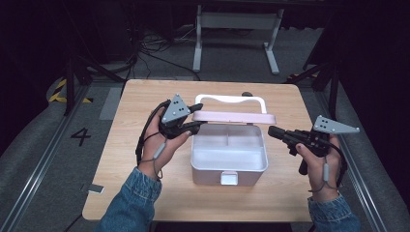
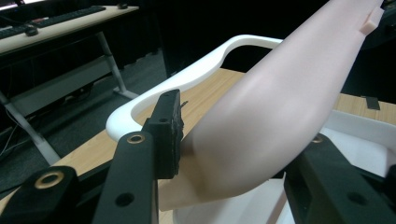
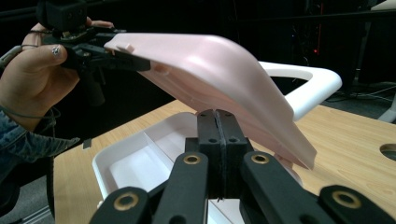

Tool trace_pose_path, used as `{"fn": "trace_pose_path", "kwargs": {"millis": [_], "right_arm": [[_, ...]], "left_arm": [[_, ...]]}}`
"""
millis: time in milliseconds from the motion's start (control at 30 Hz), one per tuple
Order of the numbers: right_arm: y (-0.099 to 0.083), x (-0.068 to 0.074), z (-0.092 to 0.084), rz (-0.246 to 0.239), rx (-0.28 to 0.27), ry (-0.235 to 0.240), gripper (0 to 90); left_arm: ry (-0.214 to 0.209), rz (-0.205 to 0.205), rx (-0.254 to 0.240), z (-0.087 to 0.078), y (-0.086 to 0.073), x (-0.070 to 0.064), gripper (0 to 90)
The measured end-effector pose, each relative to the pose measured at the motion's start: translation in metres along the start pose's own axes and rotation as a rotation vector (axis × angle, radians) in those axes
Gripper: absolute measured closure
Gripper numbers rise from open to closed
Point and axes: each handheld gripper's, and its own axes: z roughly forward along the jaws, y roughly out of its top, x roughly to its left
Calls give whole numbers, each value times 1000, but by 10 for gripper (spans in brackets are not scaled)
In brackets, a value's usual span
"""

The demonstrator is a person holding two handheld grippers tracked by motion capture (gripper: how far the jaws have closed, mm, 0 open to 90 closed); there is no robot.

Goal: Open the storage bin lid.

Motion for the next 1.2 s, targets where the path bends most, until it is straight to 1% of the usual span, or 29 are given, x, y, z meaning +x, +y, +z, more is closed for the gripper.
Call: {"fn": "trace_pose_path", "kwargs": {"millis": [100,233,267,367,433,467,500,567,667,733,800,900,1000,1200], "right_arm": [[0,-2,-7,-2,19,-22,856],[1,-6,-20,2,8,-58,831],[0,-7,-22,3,5,-65,828],[-2,-11,-30,11,11,-92,819],[-5,-13,-32,20,18,-106,815],[-7,-14,-33,17,25,-114,811],[-8,-15,-33,24,29,-121,810],[-11,-17,-34,15,50,-146,805],[-15,-21,-34,26,66,-159,794],[-18,-24,-35,36,71,-159,785],[-20,-28,-37,48,76,-169,781],[-24,-34,-39,60,90,-197,774],[-29,-40,-38,65,110,-221,768],[-34,-48,-37,96,120,-217,766]], "left_arm": [[-4,-6,0,1,2,3,620],[-13,-13,13,4,7,10,634],[-21,-14,18,4,8,12,636],[-30,-20,13,7,9,16,644],[-31,-33,3,9,9,19,648],[-28,-27,1,9,9,21,650],[-32,-36,-1,10,9,22,652],[-31,-32,3,12,11,25,657],[-23,-40,-3,15,12,29,662],[-18,-36,-5,17,13,32,666],[-13,-46,-8,20,13,35,668],[-3,-60,-9,24,14,38,670],[16,-63,-8,28,15,42,670],[41,-94,2,38,17,49,663]]}}
